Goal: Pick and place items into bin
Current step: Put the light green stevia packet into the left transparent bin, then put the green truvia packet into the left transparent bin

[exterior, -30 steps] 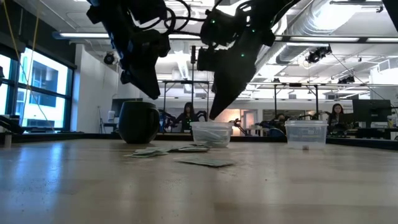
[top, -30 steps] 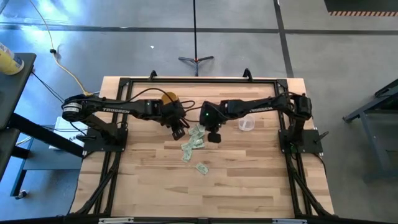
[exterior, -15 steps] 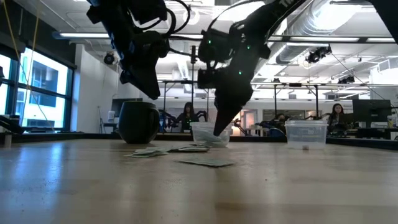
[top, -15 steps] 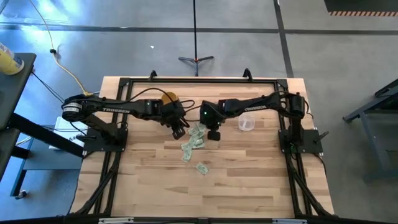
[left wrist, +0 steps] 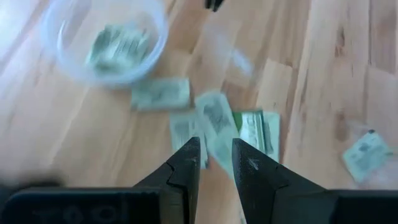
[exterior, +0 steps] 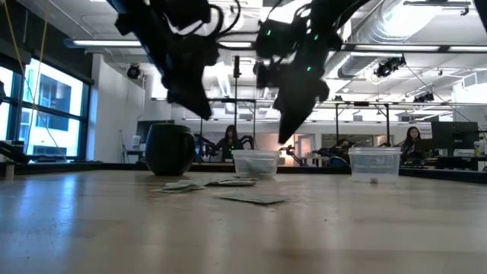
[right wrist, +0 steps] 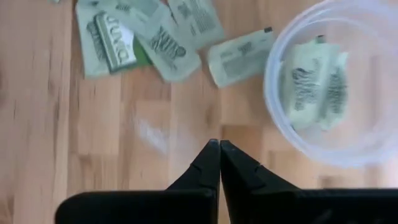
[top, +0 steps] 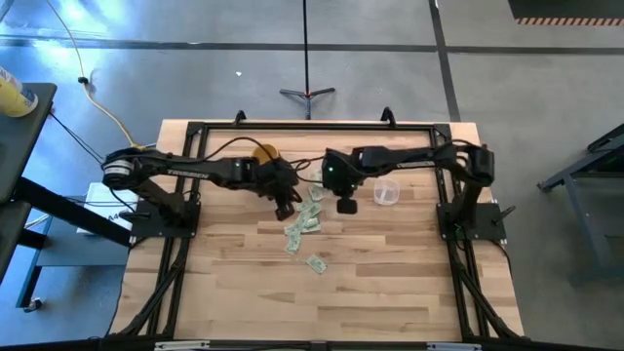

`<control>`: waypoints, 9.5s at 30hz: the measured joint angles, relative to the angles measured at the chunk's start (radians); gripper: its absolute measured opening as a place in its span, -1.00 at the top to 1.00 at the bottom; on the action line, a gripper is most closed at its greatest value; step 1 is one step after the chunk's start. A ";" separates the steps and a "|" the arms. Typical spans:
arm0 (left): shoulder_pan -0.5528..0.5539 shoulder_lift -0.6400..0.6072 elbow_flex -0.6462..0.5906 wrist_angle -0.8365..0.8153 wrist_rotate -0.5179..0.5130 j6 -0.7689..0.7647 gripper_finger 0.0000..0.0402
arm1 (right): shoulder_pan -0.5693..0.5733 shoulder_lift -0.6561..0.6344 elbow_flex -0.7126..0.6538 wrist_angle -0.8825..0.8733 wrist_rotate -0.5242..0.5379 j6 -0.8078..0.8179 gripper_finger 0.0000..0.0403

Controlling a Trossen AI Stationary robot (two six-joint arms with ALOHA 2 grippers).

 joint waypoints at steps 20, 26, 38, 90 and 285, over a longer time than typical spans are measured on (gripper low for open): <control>0.008 0.266 0.001 0.309 -0.006 -0.058 0.37 | 0.112 -0.369 -0.423 0.216 0.246 0.357 0.99; 0.008 0.323 0.000 0.404 -0.030 -0.066 0.37 | 0.123 -0.368 -0.414 0.217 0.273 0.365 0.99; 0.027 0.410 0.002 0.455 -0.031 -0.094 0.37 | 0.122 -0.366 -0.414 0.208 0.303 0.387 0.98; -0.276 -0.265 -0.292 -0.112 -0.041 0.042 0.37 | 0.289 0.114 -0.085 0.450 0.193 0.293 -0.26; -0.051 0.208 0.177 -0.374 0.130 0.429 0.25 | 0.179 -0.346 -0.470 0.494 -0.002 0.089 -0.50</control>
